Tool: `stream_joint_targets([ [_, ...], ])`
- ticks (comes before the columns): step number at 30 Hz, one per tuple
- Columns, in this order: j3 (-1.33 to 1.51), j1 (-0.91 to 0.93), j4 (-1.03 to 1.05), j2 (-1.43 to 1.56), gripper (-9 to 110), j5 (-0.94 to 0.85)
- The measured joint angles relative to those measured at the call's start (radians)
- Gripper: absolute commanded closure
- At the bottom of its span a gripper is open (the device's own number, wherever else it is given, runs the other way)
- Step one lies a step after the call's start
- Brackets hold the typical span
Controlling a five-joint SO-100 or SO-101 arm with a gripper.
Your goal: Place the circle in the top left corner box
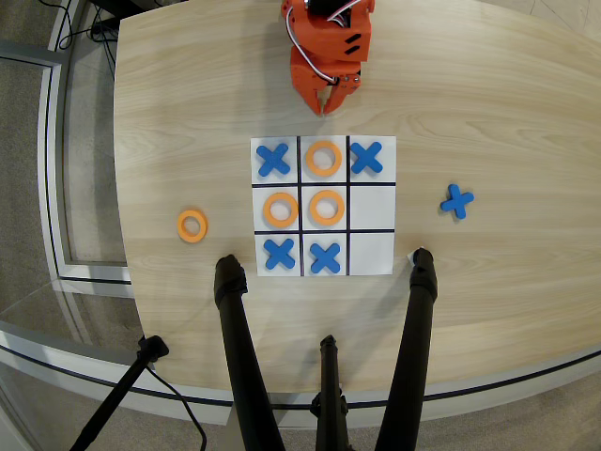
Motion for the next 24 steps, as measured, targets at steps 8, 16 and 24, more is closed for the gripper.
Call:
stream_joint_targets([
  [8, -0.028, -0.021, 0.037, -0.054, 102, 0.000],
  [16, -0.046, -0.015, 0.023, -0.077, 92, 0.000],
  [24, -0.238, 0.107, -0.216, -0.285, 88, 0.003],
])
